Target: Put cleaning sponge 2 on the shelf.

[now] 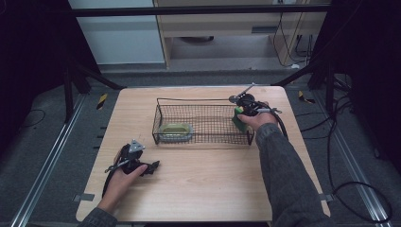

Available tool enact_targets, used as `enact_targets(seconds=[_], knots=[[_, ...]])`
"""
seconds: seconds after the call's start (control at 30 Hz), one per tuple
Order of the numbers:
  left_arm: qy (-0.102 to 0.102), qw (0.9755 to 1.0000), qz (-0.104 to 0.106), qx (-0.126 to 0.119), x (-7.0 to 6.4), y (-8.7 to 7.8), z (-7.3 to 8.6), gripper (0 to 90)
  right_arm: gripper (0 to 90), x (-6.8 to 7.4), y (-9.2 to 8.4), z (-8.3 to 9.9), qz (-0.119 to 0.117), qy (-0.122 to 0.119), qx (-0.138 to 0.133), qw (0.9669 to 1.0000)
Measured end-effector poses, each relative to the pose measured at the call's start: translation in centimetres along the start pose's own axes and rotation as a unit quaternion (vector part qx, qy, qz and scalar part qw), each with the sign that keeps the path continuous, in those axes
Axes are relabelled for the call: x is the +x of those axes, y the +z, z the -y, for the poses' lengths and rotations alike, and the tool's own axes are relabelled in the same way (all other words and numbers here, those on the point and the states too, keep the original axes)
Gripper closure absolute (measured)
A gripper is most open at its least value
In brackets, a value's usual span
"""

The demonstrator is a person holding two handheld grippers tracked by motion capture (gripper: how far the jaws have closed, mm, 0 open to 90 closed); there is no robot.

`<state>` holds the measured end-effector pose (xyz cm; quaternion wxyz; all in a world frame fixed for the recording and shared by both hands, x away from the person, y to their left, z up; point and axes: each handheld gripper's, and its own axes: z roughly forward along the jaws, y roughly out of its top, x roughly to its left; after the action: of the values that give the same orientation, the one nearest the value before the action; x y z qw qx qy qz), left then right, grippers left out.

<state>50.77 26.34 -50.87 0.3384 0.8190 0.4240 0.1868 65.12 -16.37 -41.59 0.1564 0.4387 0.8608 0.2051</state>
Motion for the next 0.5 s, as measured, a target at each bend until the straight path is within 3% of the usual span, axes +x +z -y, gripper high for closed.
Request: enact_targets(seconds=[0.5], knots=[[0.000, 1.0000, 0.000, 0.000, 0.00, 0.01, -0.01, 0.0, 62.6, 0.66, 0.54, 0.01, -0.002, -0.009, 0.006, 0.9999]])
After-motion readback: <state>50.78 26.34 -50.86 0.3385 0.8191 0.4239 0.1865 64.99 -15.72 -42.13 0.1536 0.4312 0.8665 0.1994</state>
